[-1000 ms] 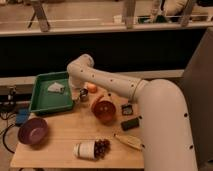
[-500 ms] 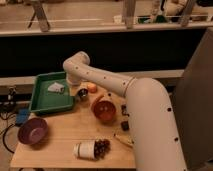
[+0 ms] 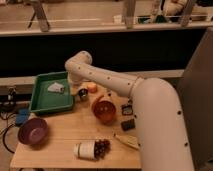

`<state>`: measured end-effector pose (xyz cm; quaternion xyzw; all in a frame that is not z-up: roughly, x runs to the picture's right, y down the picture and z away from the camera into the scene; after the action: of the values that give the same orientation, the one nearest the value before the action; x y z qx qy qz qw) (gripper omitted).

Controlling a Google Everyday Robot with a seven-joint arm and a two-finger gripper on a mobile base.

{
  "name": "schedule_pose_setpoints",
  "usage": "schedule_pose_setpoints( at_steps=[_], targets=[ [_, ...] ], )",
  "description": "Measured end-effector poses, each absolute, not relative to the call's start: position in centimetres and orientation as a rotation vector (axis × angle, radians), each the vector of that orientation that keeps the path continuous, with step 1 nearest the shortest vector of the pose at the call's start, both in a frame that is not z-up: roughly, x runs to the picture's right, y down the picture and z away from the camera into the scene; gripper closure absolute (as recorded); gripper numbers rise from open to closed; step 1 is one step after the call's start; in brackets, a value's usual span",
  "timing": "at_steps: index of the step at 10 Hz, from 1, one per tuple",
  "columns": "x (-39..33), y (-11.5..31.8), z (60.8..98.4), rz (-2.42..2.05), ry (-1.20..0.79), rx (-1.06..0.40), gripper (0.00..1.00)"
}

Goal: Wipe tray with sponge

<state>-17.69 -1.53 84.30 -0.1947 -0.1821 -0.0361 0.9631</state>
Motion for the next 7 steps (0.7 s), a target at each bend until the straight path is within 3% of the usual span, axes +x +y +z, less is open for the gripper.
schedule_pose_setpoints(
  at_steps=[4,7],
  targets=[
    [-12.3,-4.0,77.4,0.013,-0.417,-0.3,1.0],
    [-13.5,-4.7,75.6,-0.011,-0.493,-0.281,1.0]
  ],
)
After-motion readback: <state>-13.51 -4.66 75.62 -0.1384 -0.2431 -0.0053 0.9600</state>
